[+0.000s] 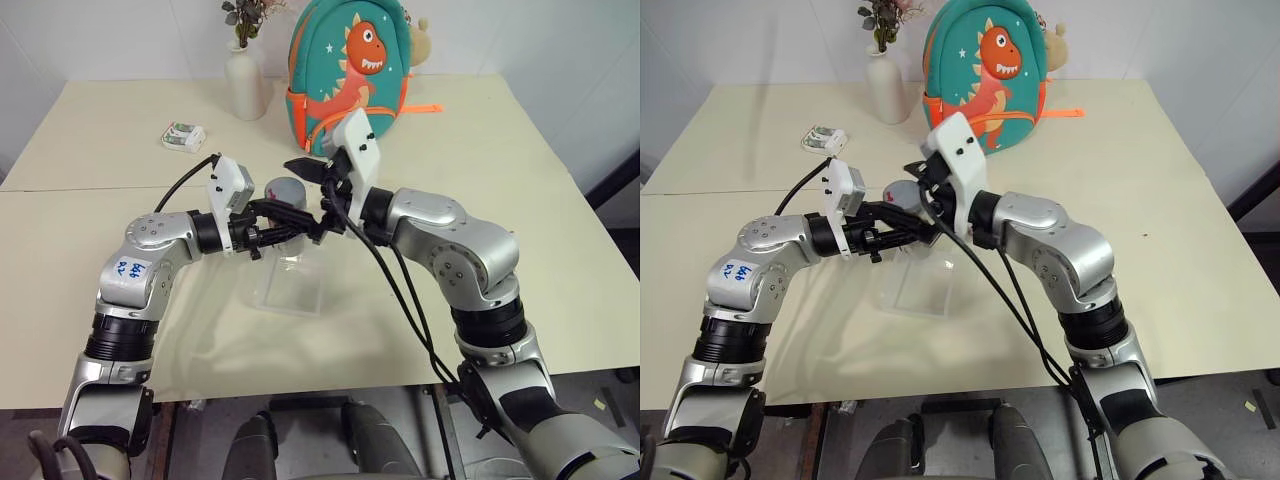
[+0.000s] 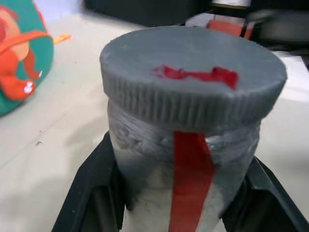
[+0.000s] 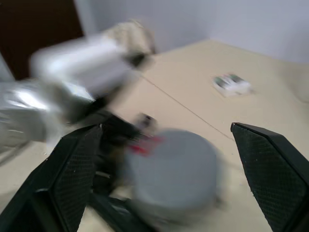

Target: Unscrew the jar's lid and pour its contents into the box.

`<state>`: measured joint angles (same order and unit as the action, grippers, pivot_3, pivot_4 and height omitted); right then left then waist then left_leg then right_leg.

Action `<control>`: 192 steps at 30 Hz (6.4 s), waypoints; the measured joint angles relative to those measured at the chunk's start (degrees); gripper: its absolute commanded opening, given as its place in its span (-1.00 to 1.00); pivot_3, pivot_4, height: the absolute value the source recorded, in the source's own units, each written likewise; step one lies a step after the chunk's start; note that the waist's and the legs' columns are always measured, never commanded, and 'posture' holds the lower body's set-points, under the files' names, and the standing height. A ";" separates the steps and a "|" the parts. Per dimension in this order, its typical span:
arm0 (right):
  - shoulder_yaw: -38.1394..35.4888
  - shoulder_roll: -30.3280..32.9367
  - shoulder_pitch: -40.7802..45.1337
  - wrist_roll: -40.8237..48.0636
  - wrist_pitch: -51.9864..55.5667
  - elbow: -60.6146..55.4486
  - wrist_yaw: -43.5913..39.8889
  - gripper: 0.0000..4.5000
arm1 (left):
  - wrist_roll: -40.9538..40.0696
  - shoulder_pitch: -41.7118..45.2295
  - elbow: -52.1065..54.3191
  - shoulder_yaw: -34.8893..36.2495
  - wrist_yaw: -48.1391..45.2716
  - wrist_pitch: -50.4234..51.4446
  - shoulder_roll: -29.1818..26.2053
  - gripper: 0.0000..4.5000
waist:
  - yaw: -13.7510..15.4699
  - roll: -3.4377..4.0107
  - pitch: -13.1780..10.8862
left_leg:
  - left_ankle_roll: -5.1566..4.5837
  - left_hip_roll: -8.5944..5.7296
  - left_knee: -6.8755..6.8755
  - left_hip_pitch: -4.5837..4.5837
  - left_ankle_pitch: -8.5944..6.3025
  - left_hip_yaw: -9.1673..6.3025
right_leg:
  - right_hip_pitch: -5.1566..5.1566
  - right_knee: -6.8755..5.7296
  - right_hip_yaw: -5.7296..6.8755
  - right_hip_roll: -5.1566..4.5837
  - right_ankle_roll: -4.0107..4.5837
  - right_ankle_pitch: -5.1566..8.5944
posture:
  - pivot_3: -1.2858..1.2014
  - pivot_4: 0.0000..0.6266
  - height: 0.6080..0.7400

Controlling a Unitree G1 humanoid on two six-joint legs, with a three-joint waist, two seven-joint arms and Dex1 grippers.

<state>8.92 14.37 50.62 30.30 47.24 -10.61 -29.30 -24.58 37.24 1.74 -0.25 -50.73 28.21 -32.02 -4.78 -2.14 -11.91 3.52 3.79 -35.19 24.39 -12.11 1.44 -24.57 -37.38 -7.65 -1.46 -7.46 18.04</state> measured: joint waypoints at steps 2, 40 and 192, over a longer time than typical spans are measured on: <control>0.00 0.35 0.03 -0.09 -0.46 0.10 -1.02 1.00 | -0.01 0.00 0.11 -0.03 -0.27 0.00 0.01 -0.11 | -0.17 0.00 0.00 | 0.00 0.01 0.01 -0.01 0.00 0.00 | -0.01 -0.01 0.00 0.02 0.01 0.00 | 0.03 -0.52 1.00; 1.93 9.32 2.57 3.83 -5.16 4.75 -28.95 0.16 | -4.40 0.05 -0.18 -0.96 -16.20 -2.73 -0.62 -0.11 | -0.20 0.00 0.00 | 0.00 0.00 0.01 -0.03 0.00 0.00 | 0.01 -0.01 0.01 0.04 0.01 0.00 | 0.03 -0.52 1.00; 0.77 6.48 5.31 0.65 -2.22 6.68 -21.54 0.99 | -3.00 1.24 -7.27 0.73 -15.98 -8.43 1.01 -0.11 | -0.07 0.00 0.00 | 0.00 0.00 -0.06 -0.08 0.04 -0.02 | 0.03 -0.15 -0.01 0.04 0.02 0.01 | 0.03 -0.52 1.00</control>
<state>9.69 20.86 55.93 30.95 45.02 -3.92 -50.84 -27.58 38.48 -5.54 0.48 -66.71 19.78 -31.01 -4.86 -2.14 -11.92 3.53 3.79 -35.25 24.31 -12.08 1.43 -24.54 -37.53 -7.67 -1.42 -7.44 18.05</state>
